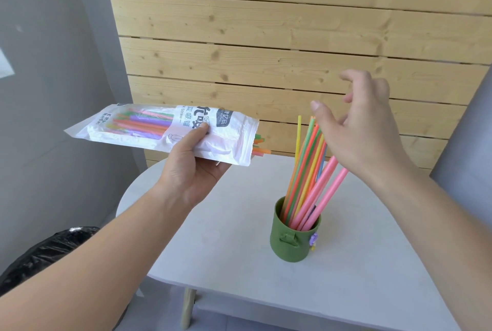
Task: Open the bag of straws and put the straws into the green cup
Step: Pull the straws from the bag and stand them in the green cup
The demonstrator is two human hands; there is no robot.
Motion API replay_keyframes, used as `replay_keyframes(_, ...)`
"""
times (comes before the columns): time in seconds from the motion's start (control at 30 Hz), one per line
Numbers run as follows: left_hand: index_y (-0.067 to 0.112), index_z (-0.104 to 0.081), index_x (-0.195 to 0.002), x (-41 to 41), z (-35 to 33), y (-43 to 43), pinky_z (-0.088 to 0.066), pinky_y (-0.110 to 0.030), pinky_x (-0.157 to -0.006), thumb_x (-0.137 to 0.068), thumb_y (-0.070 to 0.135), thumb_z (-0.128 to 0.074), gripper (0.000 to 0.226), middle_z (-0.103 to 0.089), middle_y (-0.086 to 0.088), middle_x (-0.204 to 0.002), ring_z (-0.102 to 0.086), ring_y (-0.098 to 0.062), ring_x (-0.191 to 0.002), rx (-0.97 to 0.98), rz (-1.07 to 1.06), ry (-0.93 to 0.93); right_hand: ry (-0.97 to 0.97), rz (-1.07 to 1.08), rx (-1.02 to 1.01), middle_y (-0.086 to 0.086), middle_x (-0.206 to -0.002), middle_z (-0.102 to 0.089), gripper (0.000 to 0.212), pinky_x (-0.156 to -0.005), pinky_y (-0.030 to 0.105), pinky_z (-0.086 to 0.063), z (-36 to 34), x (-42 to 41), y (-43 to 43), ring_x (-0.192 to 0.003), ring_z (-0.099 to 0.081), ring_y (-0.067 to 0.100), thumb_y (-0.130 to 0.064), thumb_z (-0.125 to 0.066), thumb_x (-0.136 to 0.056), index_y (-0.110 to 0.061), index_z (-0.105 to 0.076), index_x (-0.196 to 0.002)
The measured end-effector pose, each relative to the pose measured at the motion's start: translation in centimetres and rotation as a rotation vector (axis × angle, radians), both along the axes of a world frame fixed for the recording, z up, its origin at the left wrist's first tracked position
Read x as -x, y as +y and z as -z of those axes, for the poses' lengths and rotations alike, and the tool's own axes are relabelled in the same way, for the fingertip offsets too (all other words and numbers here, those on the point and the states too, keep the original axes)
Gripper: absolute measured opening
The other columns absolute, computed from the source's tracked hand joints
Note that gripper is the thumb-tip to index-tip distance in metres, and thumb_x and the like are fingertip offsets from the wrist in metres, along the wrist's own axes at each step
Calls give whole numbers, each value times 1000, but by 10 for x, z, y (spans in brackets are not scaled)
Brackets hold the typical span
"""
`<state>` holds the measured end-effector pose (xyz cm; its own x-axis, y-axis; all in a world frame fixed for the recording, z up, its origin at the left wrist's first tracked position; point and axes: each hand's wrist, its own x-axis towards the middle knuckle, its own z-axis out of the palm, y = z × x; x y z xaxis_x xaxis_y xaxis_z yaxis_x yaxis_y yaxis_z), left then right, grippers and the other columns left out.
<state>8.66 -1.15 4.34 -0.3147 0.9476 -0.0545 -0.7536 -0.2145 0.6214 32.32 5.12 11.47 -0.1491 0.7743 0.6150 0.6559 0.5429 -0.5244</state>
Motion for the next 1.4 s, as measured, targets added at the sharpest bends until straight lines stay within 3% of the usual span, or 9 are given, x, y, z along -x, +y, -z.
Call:
replay_keyframes(0.07, 6, -66, -129, -1, -3, 0, -48, -59, -114, -102, 14, -64, 28, -66, -17, -145, -65, -34, -134, -7, -1, -10, 11, -61, -12, -1, -87, -63, 26, -66, 30, -43, -4, 4, -14, -66, -57, 13, -42, -55, -98, -19, -61, -109)
replay_keyframes(0.13, 4, -67, -128, -3, -6, -2, -49, -60, -114, -102, 14, -65, 29, -68, -17, -144, -65, -35, -134, -7, -4, -22, 27, -173, 125, 4, -63, -62, 28, -56, 28, -37, 1, 12, -27, -49, -48, 8, -41, -51, -100, -19, -62, -86)
replay_keyframes(0.23, 9, -71, -106, -9, -11, -5, -52, -55, -112, -102, 14, -64, 10, -75, -12, -128, -68, -31, -131, -11, 7, -11, 132, -274, 386, 10, -69, -68, 31, -54, 27, -42, 15, 28, -40, -42, -49, 4, -45, -47, -102, -19, -60, -91)
replay_keyframes(0.4, 10, -72, -107, -23, -19, -7, -61, -41, -95, -105, 17, -59, 15, -79, -7, -107, -76, -24, -105, -18, 21, 114, 519, -334, 704, -3, -55, -63, 34, -41, 25, -36, 37, 47, -41, -40, -47, 14, -46, -48, -103, -14, -60, -104)
replay_keyframes(0.7, 11, -73, -103, -22, -23, -11, -58, -45, -103, -104, 15, -61, 12, -80, -5, -103, -76, -23, -101, -1, -15, 76, 714, -325, 616, 0, -56, -59, 16, -40, 25, -39, 40, 48, -40, -39, -45, 13, -17, -55, -103, -11, -60, -89)
replay_keyframes(0.9, 10, -73, -100, -23, -23, -11, -58, -44, -104, -105, 14, -61, 13, -81, -5, -97, -77, -22, -96, -5, -18, 45, 782, -365, 679, 2, -58, -59, 20, -41, 25, -39, 38, 48, -42, -42, -46, 14, -28, -66, -97, -9, -61, -94)
replay_keyframes(1.0, 9, -72, -105, -26, -22, -10, -57, -45, -105, -105, 14, -60, 13, -80, -6, -102, -75, -24, -103, -7, -2, 51, 743, -369, 641, -1, -56, -59, 15, -40, 24, -40, 38, 50, -43, -41, -45, 12, -21, -66, -97, -6, -62, -93)
replay_keyframes(1.17, 12, -73, -99, -16, -24, -12, -64, -43, -94, -103, 12, -63, 11, -82, -3, -97, -80, -20, -91, -3, -43, 7, 826, -355, 633, 0, -54, -59, 10, -41, 26, -39, 32, 39, -38, -42, -44, 13, -11, -64, -97, -5, -59, -91)
replay_keyframes(1.4, 11, -74, -92, -23, -23, -10, -61, -45, -97, -104, 13, -62, 17, -81, -5, -97, -80, -21, -91, 1, -22, 7, 803, -382, 643, 1, -56, -61, 15, -41, 24, -40, 36, 41, -40, -41, -45, 13, -21, -72, -93, -9, -65, -89)
